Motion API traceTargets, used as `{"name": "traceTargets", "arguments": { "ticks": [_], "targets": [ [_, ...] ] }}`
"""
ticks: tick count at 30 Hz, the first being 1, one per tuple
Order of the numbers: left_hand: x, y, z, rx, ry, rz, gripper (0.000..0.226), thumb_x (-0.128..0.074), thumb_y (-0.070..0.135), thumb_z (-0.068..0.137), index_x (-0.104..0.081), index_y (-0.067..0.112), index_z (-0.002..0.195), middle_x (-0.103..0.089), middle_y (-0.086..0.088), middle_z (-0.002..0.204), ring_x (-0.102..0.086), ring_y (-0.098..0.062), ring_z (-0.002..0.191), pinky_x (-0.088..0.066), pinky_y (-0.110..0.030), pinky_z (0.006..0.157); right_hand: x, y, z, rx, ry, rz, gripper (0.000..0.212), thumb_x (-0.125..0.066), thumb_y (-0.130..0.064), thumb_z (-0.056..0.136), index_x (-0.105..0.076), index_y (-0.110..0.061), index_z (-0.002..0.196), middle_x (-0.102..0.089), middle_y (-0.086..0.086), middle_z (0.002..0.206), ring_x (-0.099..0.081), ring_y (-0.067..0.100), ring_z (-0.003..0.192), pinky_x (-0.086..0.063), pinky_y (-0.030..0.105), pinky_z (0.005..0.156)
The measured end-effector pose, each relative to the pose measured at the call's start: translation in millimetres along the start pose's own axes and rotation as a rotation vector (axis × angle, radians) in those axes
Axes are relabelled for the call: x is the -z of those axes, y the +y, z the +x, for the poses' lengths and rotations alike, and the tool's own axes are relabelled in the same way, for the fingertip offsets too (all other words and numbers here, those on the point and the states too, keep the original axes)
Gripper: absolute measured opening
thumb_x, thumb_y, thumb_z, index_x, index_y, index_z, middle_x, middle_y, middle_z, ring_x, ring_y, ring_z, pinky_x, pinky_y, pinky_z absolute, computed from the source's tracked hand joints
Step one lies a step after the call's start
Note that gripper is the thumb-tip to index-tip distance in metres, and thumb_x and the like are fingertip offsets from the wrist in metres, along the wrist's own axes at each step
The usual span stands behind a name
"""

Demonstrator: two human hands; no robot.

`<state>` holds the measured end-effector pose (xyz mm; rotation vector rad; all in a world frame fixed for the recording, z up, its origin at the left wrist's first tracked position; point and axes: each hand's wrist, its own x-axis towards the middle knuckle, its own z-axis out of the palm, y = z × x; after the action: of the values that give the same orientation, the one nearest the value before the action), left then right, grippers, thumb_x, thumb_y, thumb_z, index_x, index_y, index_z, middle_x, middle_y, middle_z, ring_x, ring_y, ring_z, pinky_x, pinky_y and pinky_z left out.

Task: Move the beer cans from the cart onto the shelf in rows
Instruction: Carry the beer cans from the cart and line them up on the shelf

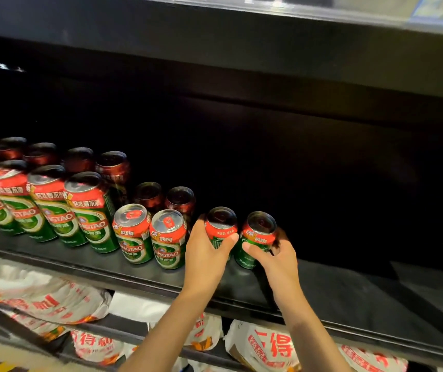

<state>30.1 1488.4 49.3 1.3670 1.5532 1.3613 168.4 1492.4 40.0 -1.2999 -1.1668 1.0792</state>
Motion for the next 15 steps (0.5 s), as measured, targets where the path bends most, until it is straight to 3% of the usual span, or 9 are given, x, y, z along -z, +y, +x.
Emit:
{"name": "traceTargets", "arguments": {
  "ticks": [5,9,12,15],
  "targets": [
    [-6.9,-3.9,6.7,0.026,0.056,-0.003,0.035,-0.072,0.027,0.08,-0.048,0.023,0.106,-0.058,0.008,0.101,-0.055,0.001,0.093,-0.042,-0.013,0.073,-2.3,5.9,11.4,0.023,-0.016,-0.018,0.047,-0.078,-0.007,0.073,-0.058,-0.008,0.116,-0.069,-0.003,0.095,-0.067,-0.004,0.08,-0.048,0.006,0.064],
    [-10.5,-7.0,9.7,0.011,0.068,-0.041,0.037,-0.071,0.024,0.081,-0.048,0.02,0.109,-0.057,0.008,0.101,-0.055,0.003,0.092,-0.042,-0.007,0.07,-6.5,17.2,13.0,0.055,0.0,-0.035,0.054,-0.078,-0.013,0.075,-0.053,-0.013,0.123,-0.066,-0.008,0.104,-0.064,-0.007,0.089,-0.048,0.005,0.069],
    [-10.6,-14.6,6.8,-0.004,0.022,-0.107,0.042,-0.07,0.023,0.082,-0.047,0.015,0.116,-0.059,0.005,0.106,-0.057,0.001,0.098,-0.045,-0.01,0.078,-7.2,26.1,9.9,0.06,0.027,-0.044,0.061,-0.08,-0.021,0.073,-0.05,-0.022,0.126,-0.064,-0.009,0.115,-0.061,-0.004,0.101,-0.05,0.011,0.082],
    [-9.5,-26.3,2.9,-0.039,-0.034,-0.057,0.04,-0.064,0.021,0.086,-0.041,0.022,0.119,-0.055,0.005,0.114,-0.054,-0.003,0.107,-0.045,-0.022,0.09,-5.4,33.8,8.8,0.06,0.031,-0.093,0.068,-0.083,-0.022,0.069,-0.047,-0.03,0.126,-0.06,-0.011,0.121,-0.059,0.001,0.11,-0.048,0.02,0.091]
  ]
}}
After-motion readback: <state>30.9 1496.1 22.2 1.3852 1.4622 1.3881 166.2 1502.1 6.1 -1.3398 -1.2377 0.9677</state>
